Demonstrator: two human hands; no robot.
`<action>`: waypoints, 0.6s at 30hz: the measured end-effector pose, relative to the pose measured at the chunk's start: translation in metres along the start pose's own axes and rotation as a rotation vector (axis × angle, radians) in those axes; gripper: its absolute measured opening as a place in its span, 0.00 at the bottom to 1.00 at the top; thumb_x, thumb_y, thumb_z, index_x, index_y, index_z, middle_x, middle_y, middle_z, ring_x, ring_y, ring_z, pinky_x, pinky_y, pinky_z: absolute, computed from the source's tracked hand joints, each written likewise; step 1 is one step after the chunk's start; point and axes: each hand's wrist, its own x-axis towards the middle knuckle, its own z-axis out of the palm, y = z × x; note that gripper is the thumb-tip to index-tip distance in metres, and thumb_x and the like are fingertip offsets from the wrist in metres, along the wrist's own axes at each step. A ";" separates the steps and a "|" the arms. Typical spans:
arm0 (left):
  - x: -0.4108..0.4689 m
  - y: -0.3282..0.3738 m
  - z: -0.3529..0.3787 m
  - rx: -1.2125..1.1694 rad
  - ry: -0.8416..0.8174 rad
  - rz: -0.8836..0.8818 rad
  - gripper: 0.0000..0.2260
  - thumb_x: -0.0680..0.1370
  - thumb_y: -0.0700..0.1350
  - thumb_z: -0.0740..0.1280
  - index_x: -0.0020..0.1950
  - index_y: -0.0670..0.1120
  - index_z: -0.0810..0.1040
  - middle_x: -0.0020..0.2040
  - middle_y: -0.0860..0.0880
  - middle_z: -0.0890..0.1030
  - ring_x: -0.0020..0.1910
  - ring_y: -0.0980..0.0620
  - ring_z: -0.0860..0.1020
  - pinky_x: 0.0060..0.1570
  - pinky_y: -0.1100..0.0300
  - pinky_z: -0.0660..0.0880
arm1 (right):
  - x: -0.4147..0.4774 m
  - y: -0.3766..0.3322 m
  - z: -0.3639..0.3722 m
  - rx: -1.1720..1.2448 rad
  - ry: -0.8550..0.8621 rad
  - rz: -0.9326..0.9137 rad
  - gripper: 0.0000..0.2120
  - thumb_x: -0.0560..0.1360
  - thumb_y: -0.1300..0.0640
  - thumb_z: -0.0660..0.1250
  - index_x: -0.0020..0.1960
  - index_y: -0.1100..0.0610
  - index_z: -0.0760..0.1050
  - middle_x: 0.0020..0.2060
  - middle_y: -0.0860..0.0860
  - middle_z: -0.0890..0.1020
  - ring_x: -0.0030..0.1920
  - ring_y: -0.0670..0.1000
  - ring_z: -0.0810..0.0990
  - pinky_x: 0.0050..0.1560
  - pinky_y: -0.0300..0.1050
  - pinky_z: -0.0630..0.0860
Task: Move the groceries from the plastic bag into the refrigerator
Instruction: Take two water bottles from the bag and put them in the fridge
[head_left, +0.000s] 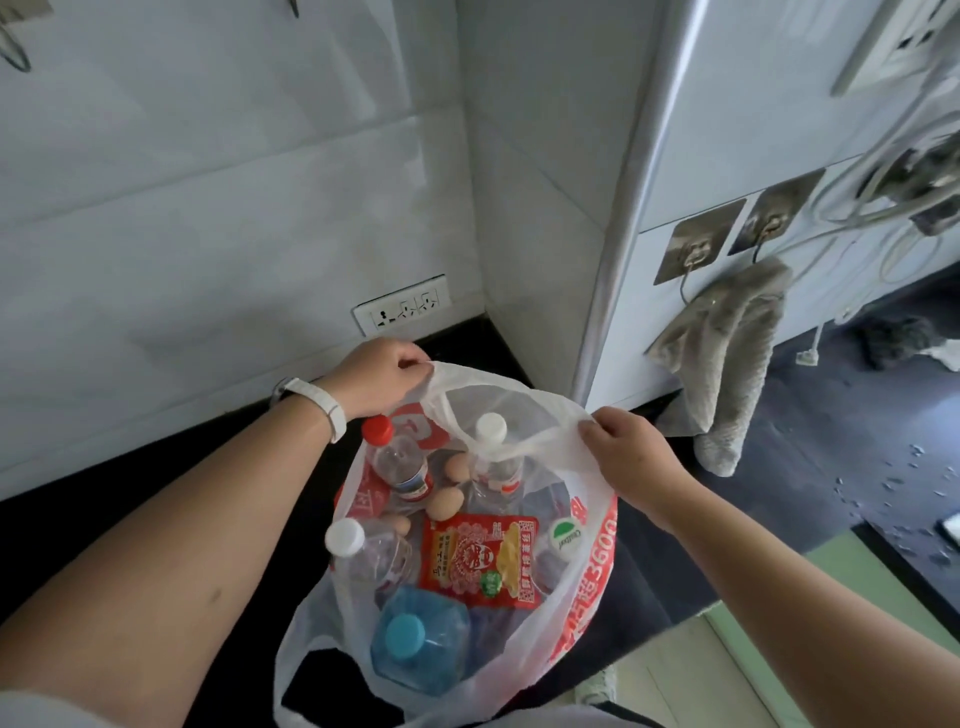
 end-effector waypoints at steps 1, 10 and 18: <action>0.001 0.001 0.001 0.006 -0.023 0.022 0.10 0.81 0.45 0.63 0.60 0.52 0.81 0.52 0.53 0.81 0.51 0.50 0.80 0.54 0.54 0.76 | 0.002 0.003 0.000 -0.021 -0.003 -0.043 0.09 0.81 0.50 0.60 0.47 0.52 0.75 0.39 0.48 0.79 0.37 0.48 0.77 0.34 0.40 0.71; -0.005 0.011 0.008 0.310 -0.199 0.234 0.24 0.79 0.36 0.61 0.68 0.60 0.76 0.59 0.56 0.71 0.51 0.53 0.74 0.50 0.56 0.73 | 0.000 -0.005 -0.002 -0.845 -0.251 -0.667 0.29 0.75 0.41 0.67 0.73 0.38 0.60 0.69 0.48 0.56 0.56 0.50 0.72 0.57 0.43 0.74; -0.009 0.002 0.010 0.108 -0.017 0.235 0.08 0.81 0.44 0.65 0.54 0.50 0.84 0.48 0.56 0.80 0.47 0.56 0.78 0.51 0.53 0.77 | 0.016 0.001 0.009 -0.941 -0.111 -0.633 0.13 0.79 0.52 0.63 0.63 0.50 0.74 0.59 0.50 0.67 0.49 0.50 0.71 0.42 0.41 0.72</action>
